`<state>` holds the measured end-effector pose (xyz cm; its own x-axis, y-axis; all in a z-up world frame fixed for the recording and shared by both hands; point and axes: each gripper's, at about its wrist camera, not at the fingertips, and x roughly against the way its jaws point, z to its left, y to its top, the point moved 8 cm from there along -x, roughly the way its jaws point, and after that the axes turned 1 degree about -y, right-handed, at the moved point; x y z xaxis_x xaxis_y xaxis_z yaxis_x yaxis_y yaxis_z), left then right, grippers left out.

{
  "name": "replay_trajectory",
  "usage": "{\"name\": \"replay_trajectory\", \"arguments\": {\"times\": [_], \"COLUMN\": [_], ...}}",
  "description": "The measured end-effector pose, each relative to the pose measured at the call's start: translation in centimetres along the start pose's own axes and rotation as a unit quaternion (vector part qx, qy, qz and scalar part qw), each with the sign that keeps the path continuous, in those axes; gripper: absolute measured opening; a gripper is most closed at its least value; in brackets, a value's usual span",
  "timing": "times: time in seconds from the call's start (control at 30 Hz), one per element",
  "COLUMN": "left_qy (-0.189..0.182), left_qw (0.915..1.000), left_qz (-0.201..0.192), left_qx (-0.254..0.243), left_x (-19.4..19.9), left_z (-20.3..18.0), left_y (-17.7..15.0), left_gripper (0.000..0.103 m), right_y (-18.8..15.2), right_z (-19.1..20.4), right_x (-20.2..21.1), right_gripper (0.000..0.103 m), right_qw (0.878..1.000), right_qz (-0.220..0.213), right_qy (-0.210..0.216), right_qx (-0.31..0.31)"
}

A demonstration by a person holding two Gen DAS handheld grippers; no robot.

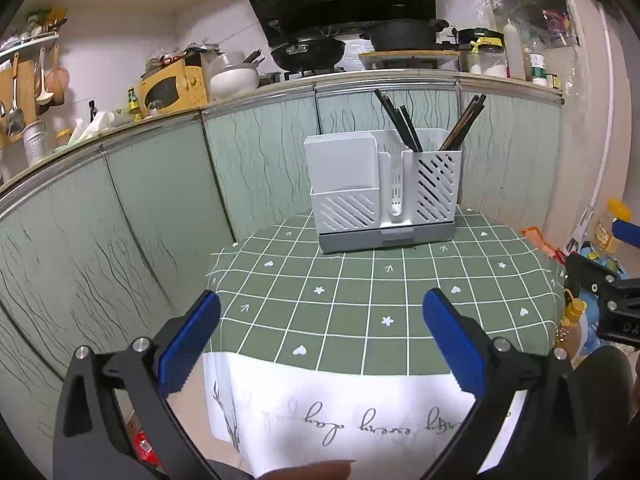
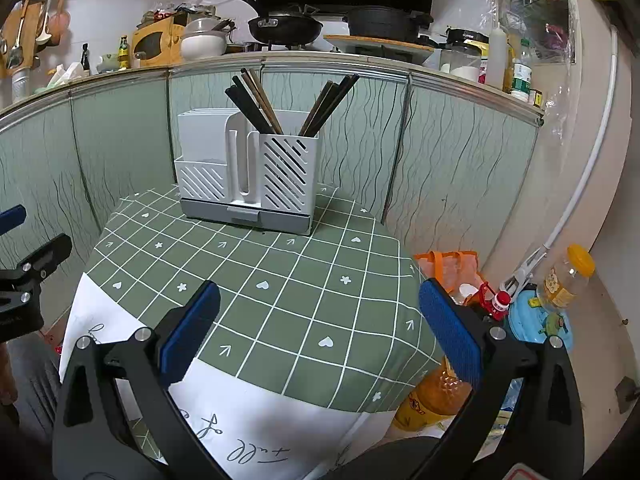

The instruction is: Organize utensils

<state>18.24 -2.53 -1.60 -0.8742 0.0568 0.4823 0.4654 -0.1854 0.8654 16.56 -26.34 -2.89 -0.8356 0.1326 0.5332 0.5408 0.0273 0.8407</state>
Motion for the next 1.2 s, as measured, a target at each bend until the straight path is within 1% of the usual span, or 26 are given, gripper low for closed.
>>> {"name": "replay_trajectory", "arguments": {"times": [0.17,0.27,0.4,0.7,0.83,1.2], "left_qy": [0.004,-0.015,-0.023,-0.021,-0.014,-0.013], "left_qw": [0.9999,0.9996,0.9994,0.9994,0.9994,0.9992], "left_qz": [0.013,0.025,0.024,0.017,0.014,0.008], "left_qx": [-0.002,0.004,0.014,0.022,0.027,0.038], "left_x": [-0.2,-0.5,-0.4,0.0,0.2,0.6], "left_z": [-0.1,-0.4,-0.5,-0.6,-0.4,-0.1], "left_y": [-0.3,-0.6,-0.6,-0.2,0.0,0.4], "left_gripper": [0.099,0.099,0.099,0.099,0.099,0.099], "right_y": [0.2,0.2,0.2,0.5,0.6,0.7], "right_z": [0.0,0.0,0.0,0.2,0.2,0.4], "right_x": [0.3,0.3,0.4,0.7,0.8,1.0], "right_gripper": [0.096,0.096,0.096,0.096,0.096,0.096], "right_qw": [1.000,1.000,1.000,1.000,1.000,1.000], "right_qz": [-0.001,0.000,0.000,-0.004,-0.005,-0.005], "right_qy": [0.002,0.002,0.003,-0.001,0.001,0.007], "right_qx": [-0.002,-0.002,-0.003,0.000,-0.001,-0.006]}}
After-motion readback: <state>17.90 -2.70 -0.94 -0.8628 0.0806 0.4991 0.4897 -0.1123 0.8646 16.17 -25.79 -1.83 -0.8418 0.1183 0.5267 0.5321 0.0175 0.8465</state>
